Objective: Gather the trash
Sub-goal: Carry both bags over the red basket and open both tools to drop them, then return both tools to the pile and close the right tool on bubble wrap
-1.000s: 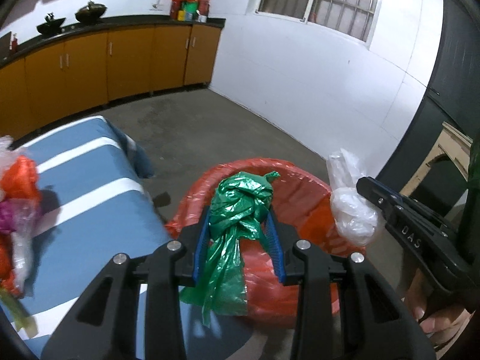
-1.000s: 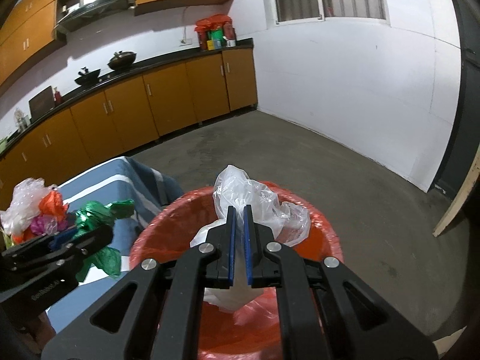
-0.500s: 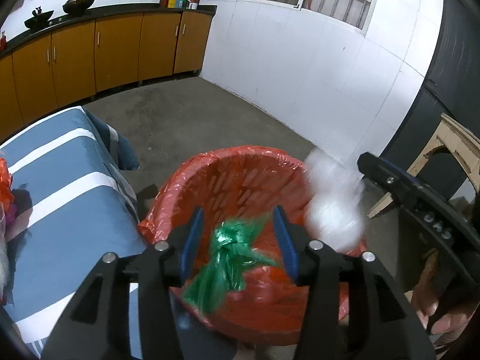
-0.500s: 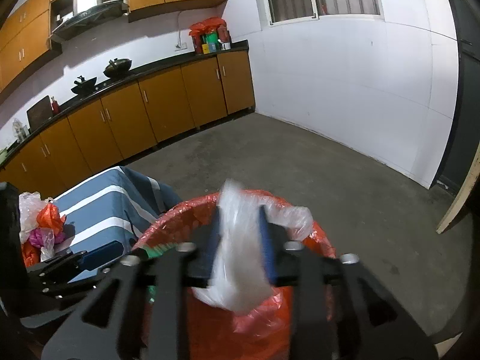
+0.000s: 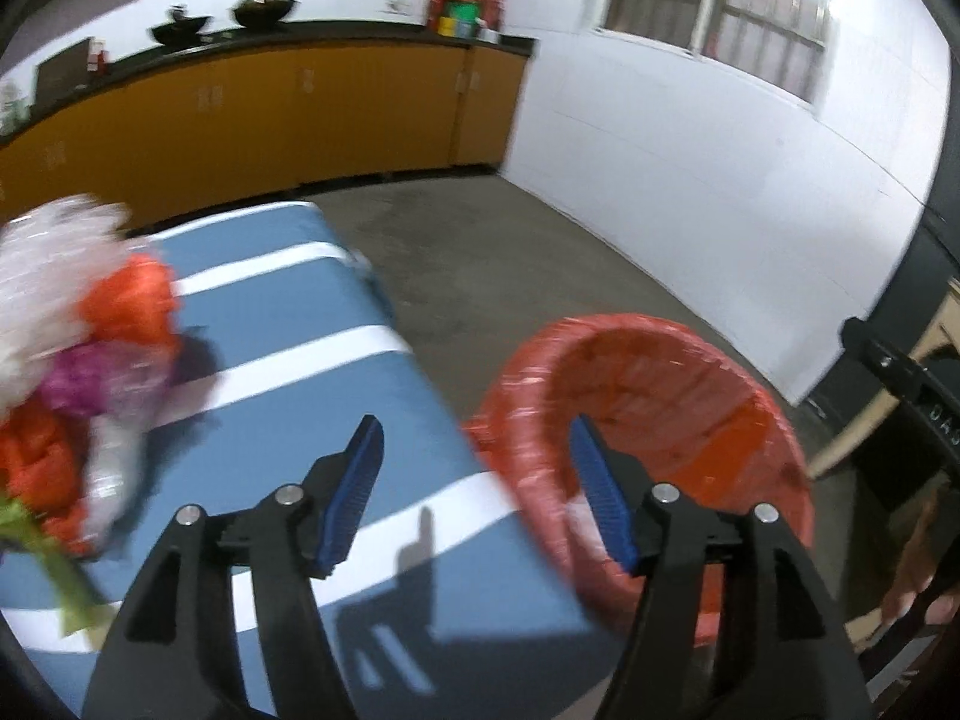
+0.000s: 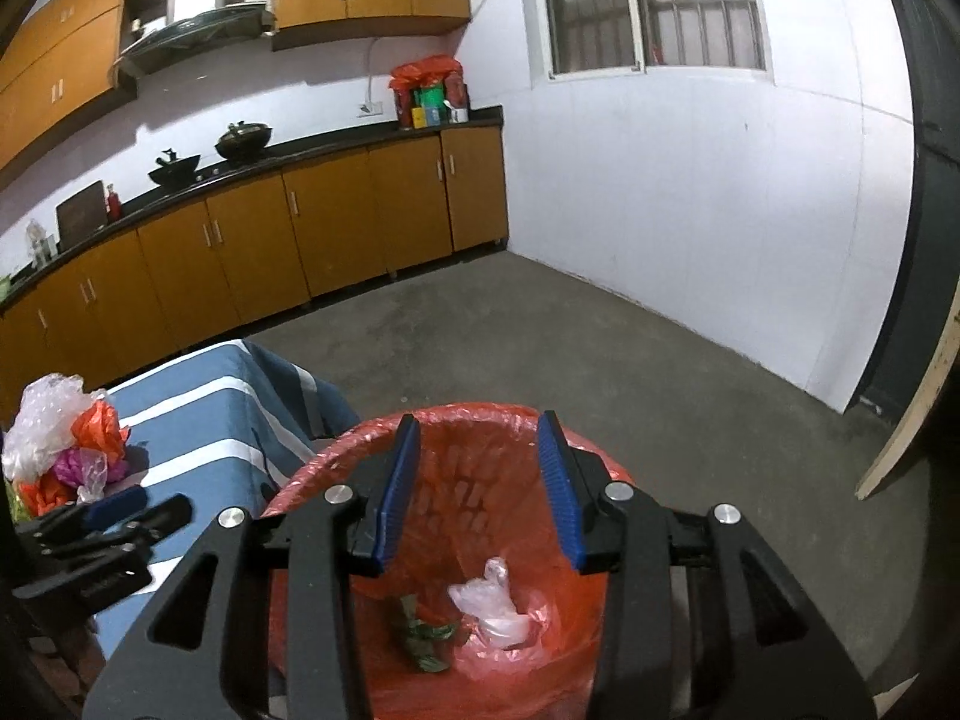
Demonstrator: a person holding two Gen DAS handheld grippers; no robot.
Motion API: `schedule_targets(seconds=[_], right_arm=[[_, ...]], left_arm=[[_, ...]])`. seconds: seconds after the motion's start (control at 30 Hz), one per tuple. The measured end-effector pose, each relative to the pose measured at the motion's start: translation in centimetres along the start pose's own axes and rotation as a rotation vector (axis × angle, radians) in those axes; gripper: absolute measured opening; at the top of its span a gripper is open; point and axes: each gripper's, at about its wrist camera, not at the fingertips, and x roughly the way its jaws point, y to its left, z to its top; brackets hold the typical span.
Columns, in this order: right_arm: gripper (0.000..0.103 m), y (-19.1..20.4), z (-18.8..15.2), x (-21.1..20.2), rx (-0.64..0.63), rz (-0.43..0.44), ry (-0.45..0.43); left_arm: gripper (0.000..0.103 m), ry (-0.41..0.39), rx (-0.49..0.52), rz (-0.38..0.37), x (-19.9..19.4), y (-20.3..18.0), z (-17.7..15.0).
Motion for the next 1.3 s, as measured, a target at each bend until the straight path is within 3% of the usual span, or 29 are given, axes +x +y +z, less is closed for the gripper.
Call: schedule_targets(seconds=[0.23, 0.37, 0.73, 0.97, 1.3], right_arm=[[0.042, 3.8, -0.2, -0.4, -0.062, 0.064, -0.005], [0.047, 6.5, -0.4, -0.4, -0.101, 0.106, -0.007], [0.048, 18.9, -0.5, -0.6, -0.209, 0.379, 0.004], [0.047, 27.9, 0.9, 0.0, -0.281, 0.547, 0.0], [0.048, 35.0, 2.1, 4.4, -0.309, 0.625, 0.062]], left_arm=[[0.069, -0.075, -0.022, 0.17, -4.6, 4.9, -1.8], [0.07, -0.124, -0.053, 0.265, -7.7, 8.2, -3.0], [0.073, -0.195, -0.182, 0.469, -13.8, 16.9, -5.9], [0.073, -0.208, -0.269, 0.536, -16.2, 21.7, -7.2], [0.073, -0.217, -0.341, 0.581, -17.7, 25.7, -8.2]])
